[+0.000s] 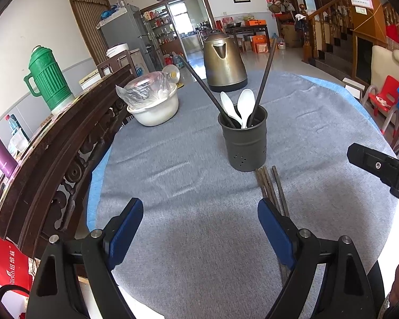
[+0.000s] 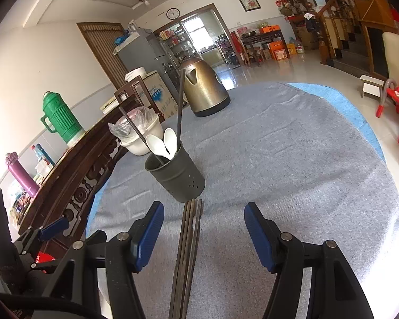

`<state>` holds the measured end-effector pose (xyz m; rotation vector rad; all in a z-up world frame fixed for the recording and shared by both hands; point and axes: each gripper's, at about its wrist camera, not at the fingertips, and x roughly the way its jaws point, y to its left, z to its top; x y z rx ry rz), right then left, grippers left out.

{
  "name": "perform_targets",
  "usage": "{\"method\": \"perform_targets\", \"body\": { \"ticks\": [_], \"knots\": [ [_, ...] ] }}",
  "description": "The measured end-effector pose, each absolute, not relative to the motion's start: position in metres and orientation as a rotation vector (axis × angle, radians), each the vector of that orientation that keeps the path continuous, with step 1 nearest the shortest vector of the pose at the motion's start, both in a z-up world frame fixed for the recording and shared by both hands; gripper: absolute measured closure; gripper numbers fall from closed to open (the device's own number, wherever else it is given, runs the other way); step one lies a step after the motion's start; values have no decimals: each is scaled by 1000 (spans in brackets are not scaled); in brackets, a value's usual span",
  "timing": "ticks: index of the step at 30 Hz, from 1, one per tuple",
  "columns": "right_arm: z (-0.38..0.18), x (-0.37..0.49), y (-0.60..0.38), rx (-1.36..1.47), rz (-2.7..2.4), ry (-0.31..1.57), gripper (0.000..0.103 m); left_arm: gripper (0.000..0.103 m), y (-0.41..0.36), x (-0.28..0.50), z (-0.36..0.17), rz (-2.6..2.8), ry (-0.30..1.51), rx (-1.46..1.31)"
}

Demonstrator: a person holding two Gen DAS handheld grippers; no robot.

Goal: Organize utensils
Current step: 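Open both tools and withdraw them from the cup, then lower both tools toward the loose brown chopsticks on the cloth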

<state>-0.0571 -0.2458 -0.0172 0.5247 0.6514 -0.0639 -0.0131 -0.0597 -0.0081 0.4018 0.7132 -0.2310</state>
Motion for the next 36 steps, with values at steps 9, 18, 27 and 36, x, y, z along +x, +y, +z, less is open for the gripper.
{"method": "perform_targets", "body": {
  "ticks": [9, 18, 27, 36],
  "knots": [
    [-41, -37, -234, 502, -10, 756, 64, 15, -39, 11, -30, -218, 813, 338],
    [-77, -1, -200, 430, 36, 896, 67, 15, -26, 27, -49, -226, 887, 286],
    [-113, 21, -184, 409, 36, 1006, 82, 23, -22, 34, -62, -269, 927, 253],
    [-118, 18, -188, 351, 0, 1026, 88, 38, -27, 41, -68, -365, 971, 200]
  ]
}}
